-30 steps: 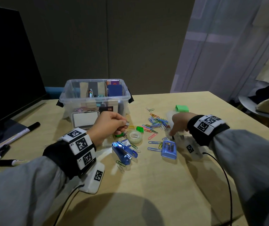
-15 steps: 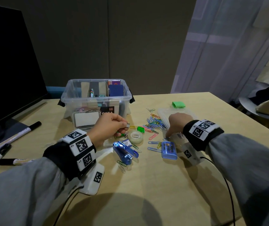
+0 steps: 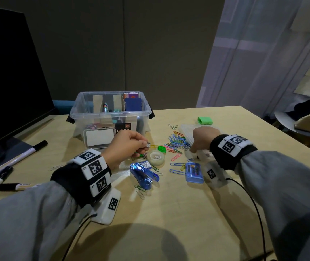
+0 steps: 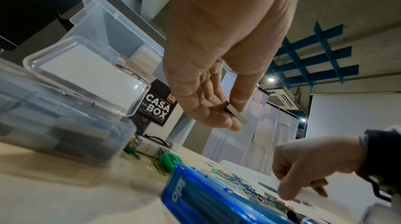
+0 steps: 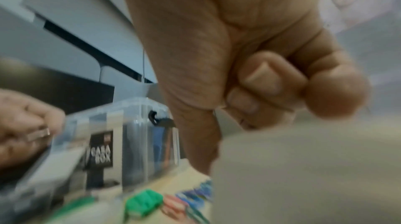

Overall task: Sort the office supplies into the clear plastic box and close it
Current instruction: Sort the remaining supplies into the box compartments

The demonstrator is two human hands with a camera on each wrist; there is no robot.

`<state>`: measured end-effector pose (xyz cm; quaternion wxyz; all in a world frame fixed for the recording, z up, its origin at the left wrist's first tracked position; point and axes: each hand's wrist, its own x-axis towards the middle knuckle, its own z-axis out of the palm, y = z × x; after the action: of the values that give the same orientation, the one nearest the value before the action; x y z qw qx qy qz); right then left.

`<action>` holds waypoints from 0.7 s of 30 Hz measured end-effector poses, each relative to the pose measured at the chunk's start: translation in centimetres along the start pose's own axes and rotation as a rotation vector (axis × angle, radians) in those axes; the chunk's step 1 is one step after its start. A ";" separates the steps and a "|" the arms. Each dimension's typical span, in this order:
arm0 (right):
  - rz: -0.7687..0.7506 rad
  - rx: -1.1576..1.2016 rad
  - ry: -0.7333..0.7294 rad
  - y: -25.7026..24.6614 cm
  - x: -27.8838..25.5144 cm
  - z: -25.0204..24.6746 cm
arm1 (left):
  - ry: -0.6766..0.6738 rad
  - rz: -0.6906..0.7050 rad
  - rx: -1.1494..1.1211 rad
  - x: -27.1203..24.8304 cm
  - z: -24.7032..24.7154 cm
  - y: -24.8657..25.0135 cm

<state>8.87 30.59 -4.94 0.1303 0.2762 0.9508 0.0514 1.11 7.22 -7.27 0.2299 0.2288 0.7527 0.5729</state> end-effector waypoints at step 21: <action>0.316 -0.064 -0.059 7.5 0.7 0.9 | -0.016 0.026 0.037 -0.7 1.0 0.4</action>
<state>12.40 37.35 -4.65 0.1574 0.4194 0.8892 0.0933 2.29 7.71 -7.07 0.2240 0.2473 0.7584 0.5599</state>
